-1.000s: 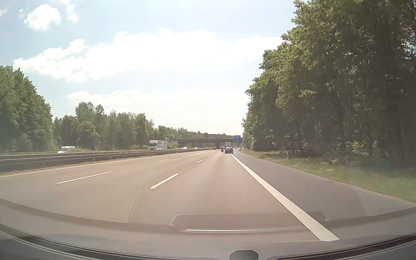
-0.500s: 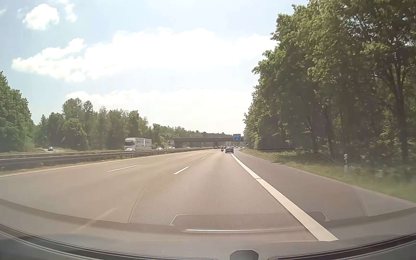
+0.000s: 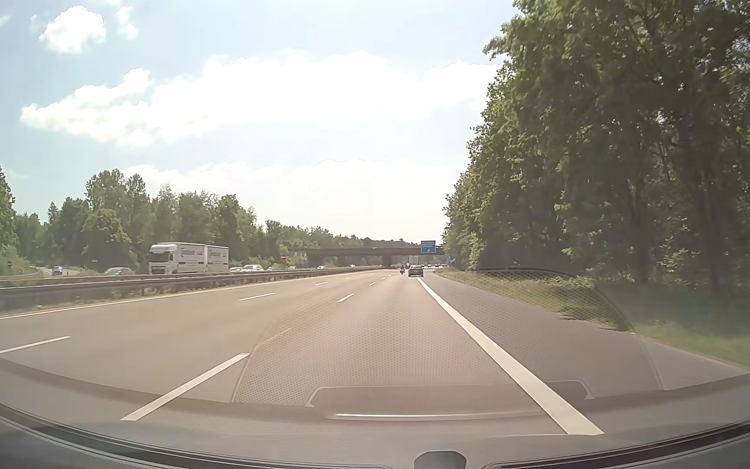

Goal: Follow the waypoints while adhering to traffic rules and regulations

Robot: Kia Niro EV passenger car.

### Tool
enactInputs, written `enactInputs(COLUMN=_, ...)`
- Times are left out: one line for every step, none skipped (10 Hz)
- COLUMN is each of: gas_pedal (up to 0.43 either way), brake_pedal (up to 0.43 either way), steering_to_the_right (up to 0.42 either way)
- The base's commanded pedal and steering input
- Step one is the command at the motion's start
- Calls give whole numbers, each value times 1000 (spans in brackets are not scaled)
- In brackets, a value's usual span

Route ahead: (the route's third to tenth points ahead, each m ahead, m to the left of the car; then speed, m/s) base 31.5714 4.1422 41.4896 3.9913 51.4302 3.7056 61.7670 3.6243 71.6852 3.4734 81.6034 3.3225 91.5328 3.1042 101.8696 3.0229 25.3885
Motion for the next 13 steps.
enactInputs(gas_pedal=110, brake_pedal=30, steering_to_the_right=2)
enactInputs(gas_pedal=110, brake_pedal=30, steering_to_the_right=2)
enactInputs(gas_pedal=110, brake_pedal=30, steering_to_the_right=2)
enactInputs(gas_pedal=110, brake_pedal=30, steering_to_the_right=2)
enactInputs(gas_pedal=110, brake_pedal=30, steering_to_the_right=2)
enactInputs(gas_pedal=110, brake_pedal=30, steering_to_the_right=2)
enactInputs(gas_pedal=110, brake_pedal=30, steering_to_the_right=2)
enactInputs(gas_pedal=110, brake_pedal=30, steering_to_the_right=2)
enactInputs(gas_pedal=110, brake_pedal=30, steering_to_the_right=1)
enactInputs(gas_pedal=110, brake_pedal=30, steering_to_the_right=2)
enactInputs(gas_pedal=110, brake_pedal=30, steering_to_the_right=2)
enactInputs(gas_pedal=110, brake_pedal=30, steering_to_the_right=3)
enactInputs(gas_pedal=110, brake_pedal=30, steering_to_the_right=2)
